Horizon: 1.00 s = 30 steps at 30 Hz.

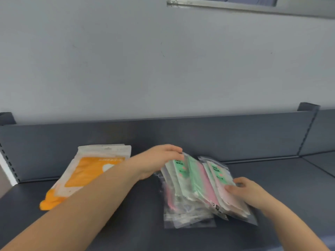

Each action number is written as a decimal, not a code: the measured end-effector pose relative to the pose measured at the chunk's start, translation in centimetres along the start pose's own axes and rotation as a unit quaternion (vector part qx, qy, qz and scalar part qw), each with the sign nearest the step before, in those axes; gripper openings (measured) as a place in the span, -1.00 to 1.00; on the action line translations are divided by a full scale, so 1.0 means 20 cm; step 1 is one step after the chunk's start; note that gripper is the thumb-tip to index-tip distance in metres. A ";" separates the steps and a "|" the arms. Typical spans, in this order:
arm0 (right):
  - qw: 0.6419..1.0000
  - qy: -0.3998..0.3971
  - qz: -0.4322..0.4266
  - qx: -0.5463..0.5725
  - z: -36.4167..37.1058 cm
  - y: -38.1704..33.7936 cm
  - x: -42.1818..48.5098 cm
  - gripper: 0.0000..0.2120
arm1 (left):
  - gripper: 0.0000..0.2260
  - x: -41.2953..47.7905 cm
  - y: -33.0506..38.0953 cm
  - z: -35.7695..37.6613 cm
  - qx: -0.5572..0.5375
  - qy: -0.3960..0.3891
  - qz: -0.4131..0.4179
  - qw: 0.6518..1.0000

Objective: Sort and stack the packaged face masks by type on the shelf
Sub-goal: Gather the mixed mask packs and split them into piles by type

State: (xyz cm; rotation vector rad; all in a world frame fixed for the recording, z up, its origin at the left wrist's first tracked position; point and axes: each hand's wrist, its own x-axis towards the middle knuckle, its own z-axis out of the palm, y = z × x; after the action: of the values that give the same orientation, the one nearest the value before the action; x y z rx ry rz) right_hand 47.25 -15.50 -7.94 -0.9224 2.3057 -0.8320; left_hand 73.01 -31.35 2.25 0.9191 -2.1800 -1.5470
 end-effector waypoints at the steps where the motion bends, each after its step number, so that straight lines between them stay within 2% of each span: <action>1: 0.998 -0.016 0.009 0.052 0.00 0.01 0.02 -0.38 | -0.58 0.05 -0.02 0.05 0.014 -0.018 -0.016 1.000; 4: 0.976 -0.058 0.026 0.209 0.02 0.01 0.06 -0.29 | -0.17 0.15 -0.12 0.13 0.051 -0.059 -0.081 0.994; 5: 0.970 -0.064 0.025 0.235 0.03 0.02 0.08 -0.24 | -0.11 0.17 -0.15 0.15 0.074 -0.061 -0.099 0.990; 7: 0.956 -0.088 0.025 0.277 0.05 0.01 0.11 -0.23 | -0.12 0.19 -0.19 0.18 0.111 -0.048 -0.120 0.985; 9: 0.948 -0.107 0.029 0.298 0.07 0.00 0.13 -0.28 | -0.08 0.18 -0.24 0.19 0.101 -0.025 -0.141 0.985; 13: 0.938 -0.117 -0.011 0.327 0.11 -0.05 0.13 -0.40 | -0.12 0.12 -0.32 0.25 -0.022 0.033 -0.151 0.988; 16: 0.922 -0.090 -0.053 0.372 0.14 -0.13 0.12 -0.53 | -0.05 0.08 -0.42 0.27 -0.099 0.044 -0.125 0.986; 18: 0.911 -0.080 -0.086 0.396 0.16 -0.20 0.11 -0.53 | -0.15 0.08 -0.47 0.27 -0.150 0.051 -0.098 0.982; 19: 0.906 -0.093 -0.095 0.401 0.16 -0.23 0.10 -0.54 | -0.30 0.08 -0.50 0.26 -0.200 0.073 -0.083 0.973; 21: 0.895 -0.149 -0.129 0.400 0.18 -0.30 0.05 -0.72 | -0.66 0.08 -0.51 0.24 -0.284 0.127 -0.058 0.949; 22: 0.891 -0.186 -0.140 0.390 0.19 -0.33 0.03 -0.78 | -0.70 0.06 -0.50 0.22 -0.301 0.147 -0.049 0.941; 23: 0.892 -0.211 -0.146 0.371 0.21 -0.36 0.00 -0.78 | -0.67 0.06 -0.49 0.20 -0.303 0.165 -0.045 0.938; 24: 0.901 -0.224 -0.157 0.337 0.23 -0.38 -0.02 -0.70 | -0.57 0.06 -0.50 0.17 -0.306 0.171 -0.045 0.935; 25: 0.908 -0.225 -0.165 0.313 0.24 -0.40 -0.03 -0.54 | -0.40 0.06 -0.49 0.16 -0.303 0.172 -0.049 0.936; 26: 0.917 -0.213 -0.178 0.286 0.26 -0.40 -0.04 -0.42 | -0.24 0.05 -0.49 0.14 -0.298 0.158 -0.048 0.940; 27: 0.925 -0.187 -0.195 0.265 0.25 -0.42 -0.06 -0.40 | -0.14 0.04 -0.46 0.14 -0.288 0.153 -0.034 0.945; 30: 0.939 -0.105 -0.221 0.242 0.22 -0.42 -0.08 -0.66 | -0.04 0.02 -0.43 0.14 -0.208 0.148 -0.038 0.966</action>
State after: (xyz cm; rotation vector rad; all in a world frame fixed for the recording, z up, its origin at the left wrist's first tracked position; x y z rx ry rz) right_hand 54.64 -20.73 -4.82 -1.2391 1.6143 -1.3366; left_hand 73.73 -31.43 -6.76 1.0203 -1.5530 -1.6862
